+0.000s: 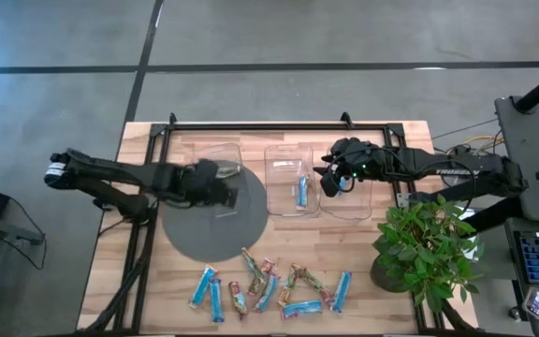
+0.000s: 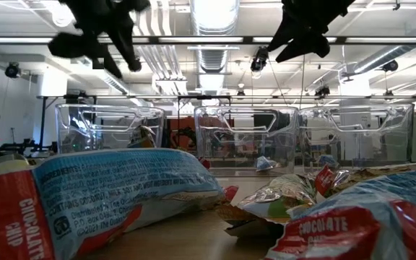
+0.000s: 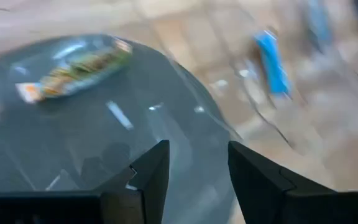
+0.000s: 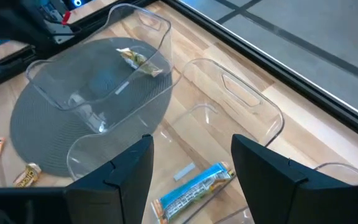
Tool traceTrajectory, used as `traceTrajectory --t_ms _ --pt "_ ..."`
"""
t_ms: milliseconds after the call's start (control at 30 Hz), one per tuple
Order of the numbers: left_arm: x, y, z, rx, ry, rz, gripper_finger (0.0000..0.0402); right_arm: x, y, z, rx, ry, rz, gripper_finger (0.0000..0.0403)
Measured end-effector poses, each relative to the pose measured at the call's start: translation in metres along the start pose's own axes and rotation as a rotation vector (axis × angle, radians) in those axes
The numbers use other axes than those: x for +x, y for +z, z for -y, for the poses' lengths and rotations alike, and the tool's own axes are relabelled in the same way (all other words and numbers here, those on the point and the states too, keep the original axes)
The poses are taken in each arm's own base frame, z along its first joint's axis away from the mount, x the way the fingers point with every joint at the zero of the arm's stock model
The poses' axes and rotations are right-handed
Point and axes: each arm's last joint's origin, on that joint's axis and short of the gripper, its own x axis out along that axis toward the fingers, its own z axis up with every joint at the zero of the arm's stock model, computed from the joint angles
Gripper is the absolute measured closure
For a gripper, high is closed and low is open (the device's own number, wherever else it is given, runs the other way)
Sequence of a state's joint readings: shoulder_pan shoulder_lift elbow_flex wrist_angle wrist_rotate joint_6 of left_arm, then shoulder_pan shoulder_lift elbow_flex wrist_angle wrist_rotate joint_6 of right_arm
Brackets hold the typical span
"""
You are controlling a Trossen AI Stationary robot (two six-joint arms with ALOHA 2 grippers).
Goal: Pick and place Granola Bars by type
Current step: Put the yellow granola bar into the middle transparent bin
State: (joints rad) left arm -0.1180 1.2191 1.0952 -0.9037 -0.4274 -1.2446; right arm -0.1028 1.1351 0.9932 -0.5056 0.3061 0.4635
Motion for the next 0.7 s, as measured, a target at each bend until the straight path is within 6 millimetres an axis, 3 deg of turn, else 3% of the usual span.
traceTrajectory --t_ms 133,300,533,700 --pt "-0.016 -0.014 0.011 0.032 -0.065 0.012 0.0255 0.0 0.0 0.0 -0.014 0.0 0.001 0.0197" --pt "-0.015 -0.013 0.007 0.06 -0.008 0.076 0.0255 0.0 0.002 0.0 -0.022 0.005 0.018 0.0197" --pt "0.011 0.016 -0.011 0.223 0.2 0.046 0.0255 0.0 0.002 0.0 -0.033 0.007 0.021 0.0197" --pt "0.048 0.042 -0.025 0.351 0.306 -0.11 0.0255 0.0 0.002 -0.001 -0.01 0.018 0.015 0.0197"
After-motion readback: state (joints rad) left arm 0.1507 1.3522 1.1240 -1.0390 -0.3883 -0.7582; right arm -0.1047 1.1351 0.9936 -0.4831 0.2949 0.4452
